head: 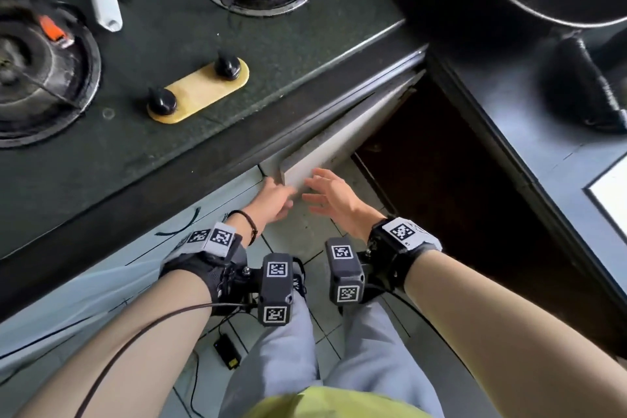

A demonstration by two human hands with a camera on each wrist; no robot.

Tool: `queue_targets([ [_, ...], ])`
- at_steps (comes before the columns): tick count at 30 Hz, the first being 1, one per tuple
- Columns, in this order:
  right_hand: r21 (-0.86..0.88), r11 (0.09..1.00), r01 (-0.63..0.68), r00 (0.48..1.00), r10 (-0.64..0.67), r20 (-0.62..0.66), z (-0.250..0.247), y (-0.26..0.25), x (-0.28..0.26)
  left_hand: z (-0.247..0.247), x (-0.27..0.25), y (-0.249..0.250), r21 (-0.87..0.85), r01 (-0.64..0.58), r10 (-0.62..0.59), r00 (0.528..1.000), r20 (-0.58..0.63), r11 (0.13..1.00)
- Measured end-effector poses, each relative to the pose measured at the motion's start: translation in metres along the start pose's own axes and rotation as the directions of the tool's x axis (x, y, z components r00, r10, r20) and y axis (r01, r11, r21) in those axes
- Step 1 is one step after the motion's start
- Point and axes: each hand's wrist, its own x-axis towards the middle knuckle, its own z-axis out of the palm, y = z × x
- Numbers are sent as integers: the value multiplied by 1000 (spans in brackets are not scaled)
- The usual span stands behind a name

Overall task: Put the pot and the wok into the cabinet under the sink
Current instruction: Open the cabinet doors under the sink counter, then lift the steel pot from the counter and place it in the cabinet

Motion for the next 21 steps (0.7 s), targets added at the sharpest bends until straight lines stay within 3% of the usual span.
queue_targets([
  [2, 16, 1000, 4, 999, -4, -48, -19, 1, -6, 10, -4, -2, 70, 91, -95, 994, 58, 993],
  [5, 22, 1000, 21, 996, -19, -93, -59, 1, -26, 36, -7, 3, 182, 99, -126, 981, 144, 978],
  [10, 116, 989, 88, 972, -59, -228, -143, 10, -73, 119, -16, 47, 324, -33, -53, 965, 256, 946],
  [14, 197, 965, 172, 935, -97, -340, -214, 20, -117, 205, -36, 85, 394, -172, 2, 918, 396, 903],
  [21, 251, 918, 306, 847, -142, -512, -329, 28, -189, 348, -71, 136, 326, -347, 133, 837, 531, 879],
])
